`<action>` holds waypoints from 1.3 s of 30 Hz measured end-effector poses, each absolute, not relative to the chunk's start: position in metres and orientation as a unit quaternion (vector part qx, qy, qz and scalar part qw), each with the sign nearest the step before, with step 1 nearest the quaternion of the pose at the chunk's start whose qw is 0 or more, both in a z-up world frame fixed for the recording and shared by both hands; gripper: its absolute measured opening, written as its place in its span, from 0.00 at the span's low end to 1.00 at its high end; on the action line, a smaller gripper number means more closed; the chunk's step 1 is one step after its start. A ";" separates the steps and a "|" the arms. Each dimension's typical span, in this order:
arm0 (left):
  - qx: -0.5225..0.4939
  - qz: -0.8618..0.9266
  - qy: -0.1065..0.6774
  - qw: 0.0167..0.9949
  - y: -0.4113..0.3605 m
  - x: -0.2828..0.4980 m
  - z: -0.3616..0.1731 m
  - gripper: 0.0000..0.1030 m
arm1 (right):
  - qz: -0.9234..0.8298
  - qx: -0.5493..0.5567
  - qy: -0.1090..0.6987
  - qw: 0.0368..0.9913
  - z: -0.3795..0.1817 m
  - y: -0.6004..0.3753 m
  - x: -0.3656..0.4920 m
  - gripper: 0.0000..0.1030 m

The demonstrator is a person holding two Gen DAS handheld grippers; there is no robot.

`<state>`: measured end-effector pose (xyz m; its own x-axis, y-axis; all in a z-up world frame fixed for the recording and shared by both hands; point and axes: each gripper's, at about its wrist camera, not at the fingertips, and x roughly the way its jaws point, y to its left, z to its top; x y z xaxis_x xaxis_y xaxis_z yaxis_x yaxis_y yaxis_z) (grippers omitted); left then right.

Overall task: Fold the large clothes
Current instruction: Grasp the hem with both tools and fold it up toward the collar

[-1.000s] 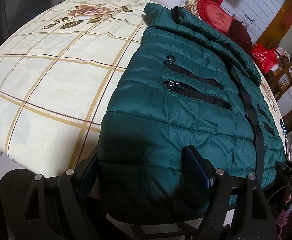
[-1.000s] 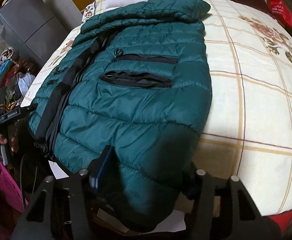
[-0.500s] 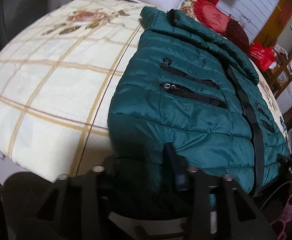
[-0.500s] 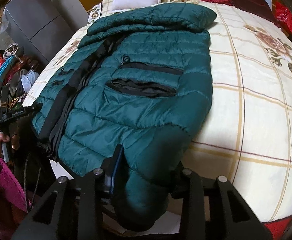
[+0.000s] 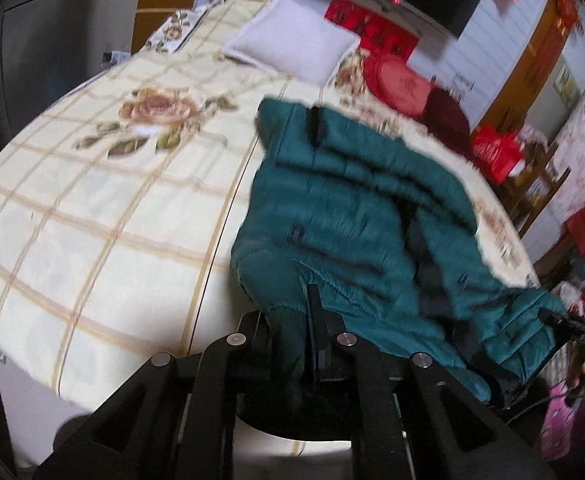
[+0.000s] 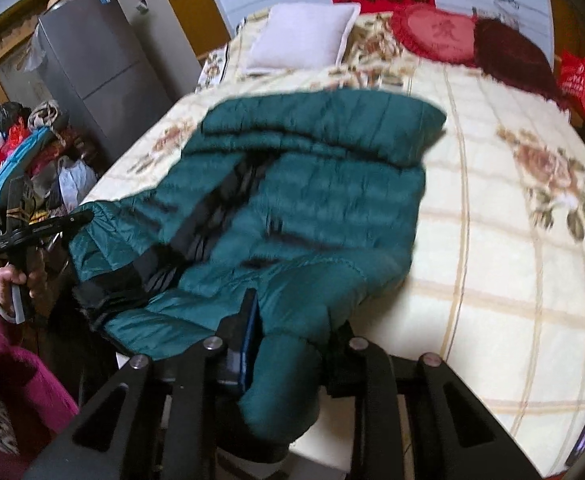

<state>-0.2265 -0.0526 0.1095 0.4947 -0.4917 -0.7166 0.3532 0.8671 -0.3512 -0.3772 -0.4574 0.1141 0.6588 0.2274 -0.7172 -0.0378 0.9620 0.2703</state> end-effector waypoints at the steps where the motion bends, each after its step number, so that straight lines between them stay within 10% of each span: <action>1: -0.085 -0.246 0.432 0.863 -0.053 -0.223 0.115 0.00 | 0.070 0.121 0.397 0.907 0.121 -0.462 -0.372 0.25; 39: -0.076 -0.140 0.381 0.911 -0.154 -0.019 0.137 0.00 | -0.093 0.173 0.351 0.915 0.138 -0.558 -0.161 0.25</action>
<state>-0.0193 -0.1544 0.1374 0.6698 -0.3137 -0.6731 0.1971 0.9490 -0.2461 -0.1607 -0.5576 0.1381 0.7359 -0.0478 -0.6754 0.2909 0.9231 0.2516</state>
